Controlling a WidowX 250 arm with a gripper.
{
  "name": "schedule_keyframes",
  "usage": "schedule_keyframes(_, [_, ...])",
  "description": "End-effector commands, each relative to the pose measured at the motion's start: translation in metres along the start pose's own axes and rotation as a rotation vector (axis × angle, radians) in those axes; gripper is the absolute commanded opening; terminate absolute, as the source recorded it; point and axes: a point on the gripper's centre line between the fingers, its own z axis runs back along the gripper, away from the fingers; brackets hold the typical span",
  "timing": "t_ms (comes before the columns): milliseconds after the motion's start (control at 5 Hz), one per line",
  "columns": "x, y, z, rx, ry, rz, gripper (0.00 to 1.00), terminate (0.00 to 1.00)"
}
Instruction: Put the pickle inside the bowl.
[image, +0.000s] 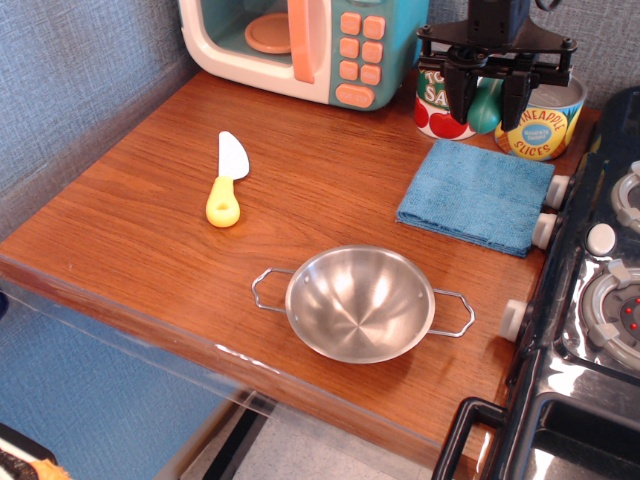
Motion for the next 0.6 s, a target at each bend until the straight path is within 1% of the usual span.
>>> schedule_keyframes(0, [-0.083, 0.034, 0.024, 0.028, 0.041, -0.014, 0.0, 0.0])
schedule_keyframes(200, [-0.118, 0.045, 0.016, 0.051, 0.085, -0.046, 0.0, 0.0])
schedule_keyframes(400, [-0.139, 0.045, 0.006, 0.057, 0.124, -0.076, 0.0, 0.0])
